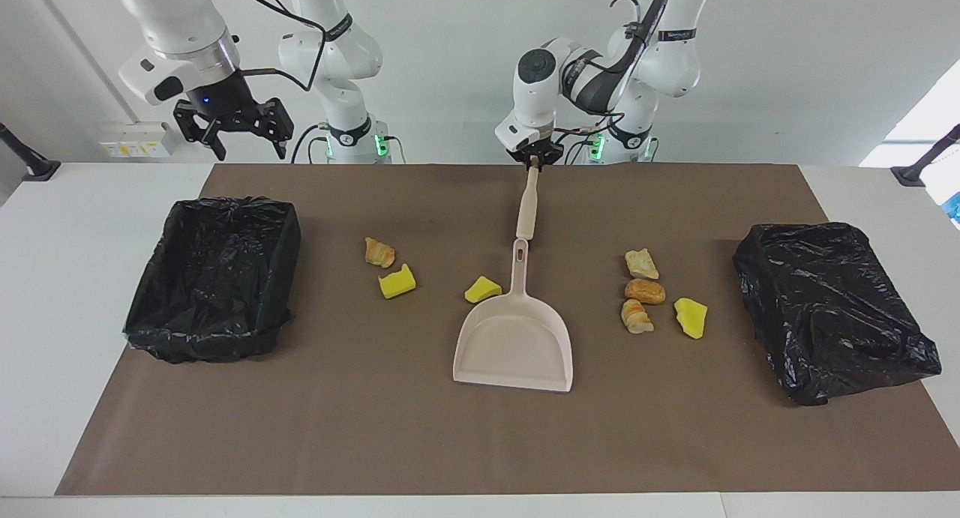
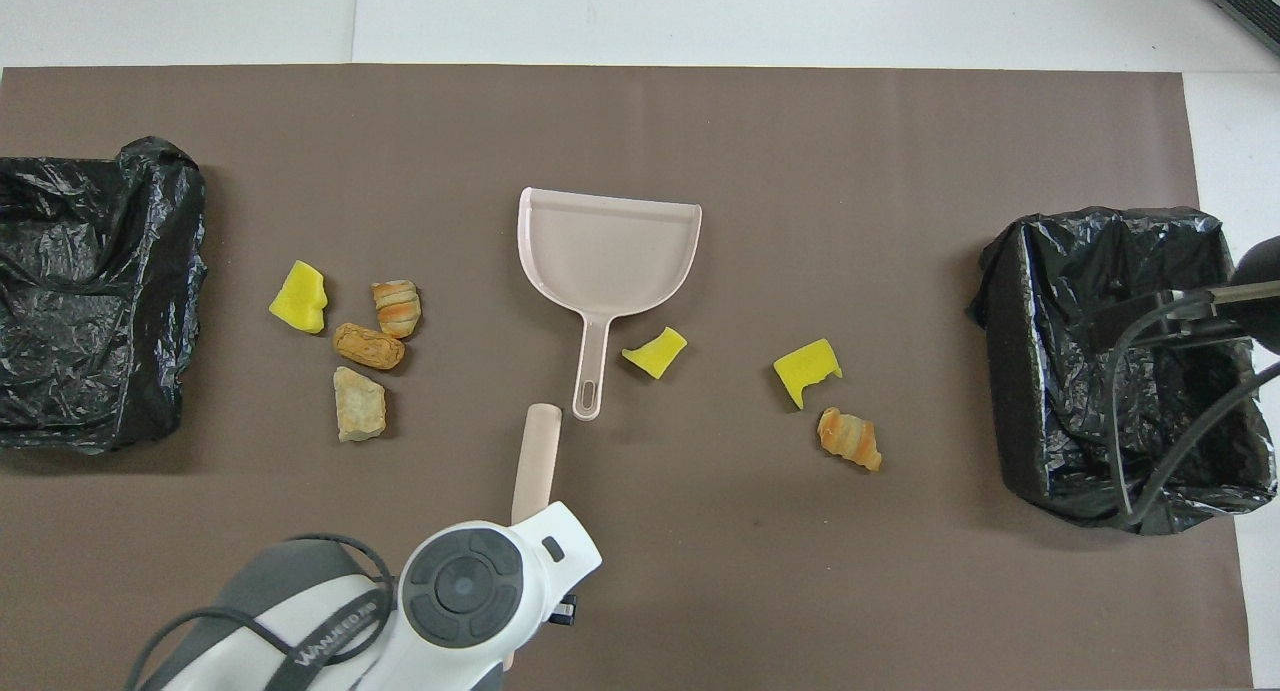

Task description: Sweep and dump trash in bin

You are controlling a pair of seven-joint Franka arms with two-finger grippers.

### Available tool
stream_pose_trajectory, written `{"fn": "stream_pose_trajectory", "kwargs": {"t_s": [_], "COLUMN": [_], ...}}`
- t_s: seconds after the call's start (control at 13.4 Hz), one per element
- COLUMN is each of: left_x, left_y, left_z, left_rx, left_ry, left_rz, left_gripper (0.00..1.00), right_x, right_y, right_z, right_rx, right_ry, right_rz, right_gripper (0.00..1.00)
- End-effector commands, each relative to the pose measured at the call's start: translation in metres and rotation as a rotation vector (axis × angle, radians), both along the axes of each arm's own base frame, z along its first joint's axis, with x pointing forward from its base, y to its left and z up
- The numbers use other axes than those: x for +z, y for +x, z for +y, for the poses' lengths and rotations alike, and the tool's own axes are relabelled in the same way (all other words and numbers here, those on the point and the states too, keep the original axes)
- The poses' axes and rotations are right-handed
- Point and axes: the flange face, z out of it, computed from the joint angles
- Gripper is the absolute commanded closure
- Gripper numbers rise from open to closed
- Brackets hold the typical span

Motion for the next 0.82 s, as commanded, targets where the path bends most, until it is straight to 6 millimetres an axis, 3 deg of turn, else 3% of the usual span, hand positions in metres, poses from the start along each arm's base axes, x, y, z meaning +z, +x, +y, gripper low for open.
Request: {"fn": "stream_pose_trajectory", "kwargs": {"t_s": [0.0, 0.07, 0.22, 0.6, 0.75], "left_x": [0.067, 0.08, 0.084, 0.076, 0.071], "left_y": [0.055, 0.075, 0.108, 0.151, 0.16], "left_z": [0.057, 0.079, 0.129, 0.275, 0.298], "left_rx": [0.059, 0.091, 0.08, 0.112, 0.09], "left_ry": [-0.066, -0.066, -0.04, -0.051, 0.011], "left_rz": [-0.032, -0.041, -0.062, -0.087, -0.122], "left_gripper": [1.0, 1.0, 1.0, 1.0, 1.0], "right_x": [-0.021, -0.03, -0.052, -0.109, -0.139], "right_y": [0.001, 0.003, 0.003, 0.003, 0.007], "right_z": [0.037, 0.054, 0.089, 0.209, 0.255], "right_rx": [-0.039, -0.043, -0.064, -0.127, -0.193], "right_ry": [0.033, 0.035, 0.04, 0.043, 0.052], "right_rz": [-0.02, -0.032, -0.047, -0.076, -0.119], "right_gripper": [0.0, 0.0, 0.0, 0.0, 0.0]}}
